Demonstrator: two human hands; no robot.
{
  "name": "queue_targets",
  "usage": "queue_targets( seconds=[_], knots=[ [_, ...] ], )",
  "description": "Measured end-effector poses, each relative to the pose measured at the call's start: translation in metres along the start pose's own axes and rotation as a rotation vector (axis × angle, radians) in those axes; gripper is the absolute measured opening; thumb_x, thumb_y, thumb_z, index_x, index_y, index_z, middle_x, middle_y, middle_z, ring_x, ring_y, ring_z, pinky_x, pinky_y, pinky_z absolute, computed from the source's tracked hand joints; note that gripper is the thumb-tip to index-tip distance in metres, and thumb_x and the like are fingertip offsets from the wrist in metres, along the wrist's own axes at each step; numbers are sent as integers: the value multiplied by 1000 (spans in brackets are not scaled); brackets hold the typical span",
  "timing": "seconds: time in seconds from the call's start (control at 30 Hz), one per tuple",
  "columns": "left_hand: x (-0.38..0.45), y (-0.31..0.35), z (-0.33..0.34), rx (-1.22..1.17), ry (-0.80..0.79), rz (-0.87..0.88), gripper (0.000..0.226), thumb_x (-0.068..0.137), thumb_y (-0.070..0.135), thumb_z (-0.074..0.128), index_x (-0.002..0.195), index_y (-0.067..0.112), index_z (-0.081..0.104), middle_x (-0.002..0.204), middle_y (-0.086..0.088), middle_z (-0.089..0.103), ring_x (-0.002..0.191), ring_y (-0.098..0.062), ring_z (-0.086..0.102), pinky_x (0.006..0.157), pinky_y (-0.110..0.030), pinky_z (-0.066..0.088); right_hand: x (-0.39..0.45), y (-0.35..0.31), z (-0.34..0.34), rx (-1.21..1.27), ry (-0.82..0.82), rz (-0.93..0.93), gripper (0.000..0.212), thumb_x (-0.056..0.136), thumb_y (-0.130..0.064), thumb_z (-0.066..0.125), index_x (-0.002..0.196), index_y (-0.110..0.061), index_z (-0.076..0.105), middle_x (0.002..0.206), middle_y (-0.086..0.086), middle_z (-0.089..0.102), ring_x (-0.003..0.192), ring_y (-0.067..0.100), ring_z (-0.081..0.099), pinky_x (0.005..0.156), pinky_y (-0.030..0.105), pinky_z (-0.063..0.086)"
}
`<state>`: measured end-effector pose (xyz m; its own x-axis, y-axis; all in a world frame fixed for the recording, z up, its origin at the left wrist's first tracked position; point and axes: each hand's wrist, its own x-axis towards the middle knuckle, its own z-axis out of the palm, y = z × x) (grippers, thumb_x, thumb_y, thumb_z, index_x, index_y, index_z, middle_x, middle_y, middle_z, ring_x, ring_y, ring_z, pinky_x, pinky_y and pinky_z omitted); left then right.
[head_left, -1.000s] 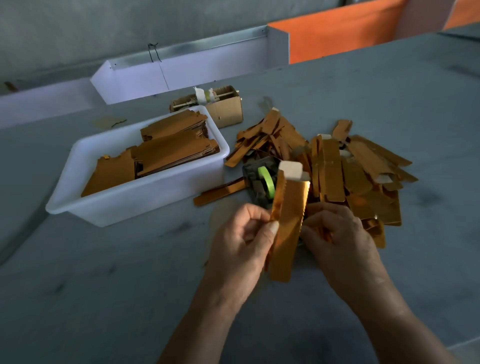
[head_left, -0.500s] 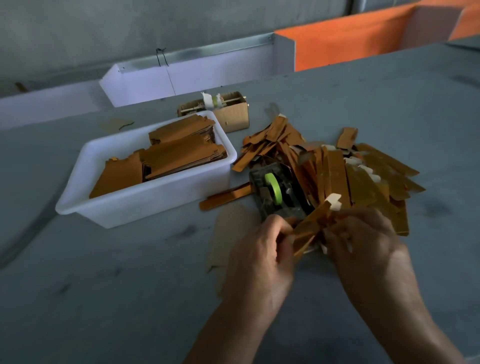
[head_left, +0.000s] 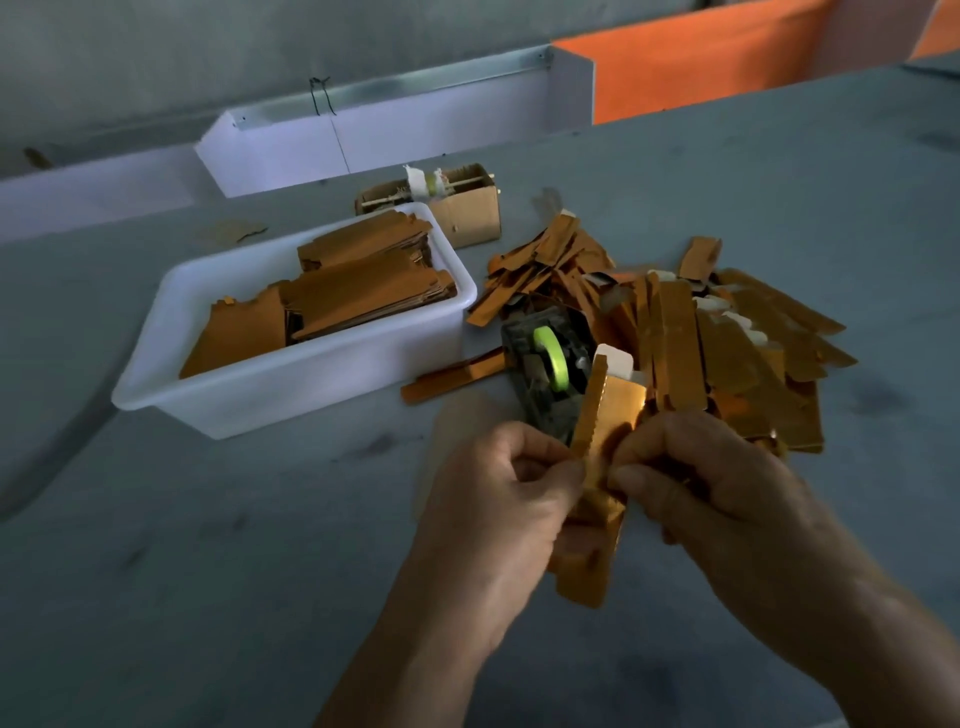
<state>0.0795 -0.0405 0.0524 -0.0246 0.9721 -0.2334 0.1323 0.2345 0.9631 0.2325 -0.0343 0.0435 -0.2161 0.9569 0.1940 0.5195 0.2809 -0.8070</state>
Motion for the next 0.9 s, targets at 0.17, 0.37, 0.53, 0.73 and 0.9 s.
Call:
queue_targets(
  seconds=[0.17,0.37,0.53,0.73,0.9],
  knots=[
    [0,-3,1,-3,-14,15,11,88,11,67,79,16,70,74,-5,74,67,-19,73,64,-34,61,0,2,2,31,17,37,8,78,-31,61,70,-33,61,84,-17,54,77,2,52,59,15,41],
    [-4,-8,6,-26,-47,-6,11,88,9,65,81,14,71,75,-5,75,69,-18,73,65,-31,60,-1,7,6,31,26,66,15,78,-27,65,65,-33,60,78,-19,54,72,0,52,57,16,41],
    [-4,-10,5,-9,-84,-38,14,91,12,60,83,16,72,78,-2,75,73,-15,74,70,-34,61,-1,6,4,-26,10,53,11,77,-30,63,67,-31,59,74,-10,55,71,0,54,58,16,44],
    [-4,-9,3,-3,-147,-13,31,78,47,71,82,17,71,80,-2,75,78,-18,73,78,-40,60,-2,4,4,-69,7,46,9,78,-29,64,69,-28,59,74,-9,57,70,2,55,61,14,45],
    [-4,-15,8,-28,-26,7,18,91,23,61,80,12,70,73,-4,74,68,-17,73,68,-36,61,0,2,4,-104,-25,27,11,79,-29,64,69,-27,59,74,-9,55,67,4,53,55,18,41]
  ],
)
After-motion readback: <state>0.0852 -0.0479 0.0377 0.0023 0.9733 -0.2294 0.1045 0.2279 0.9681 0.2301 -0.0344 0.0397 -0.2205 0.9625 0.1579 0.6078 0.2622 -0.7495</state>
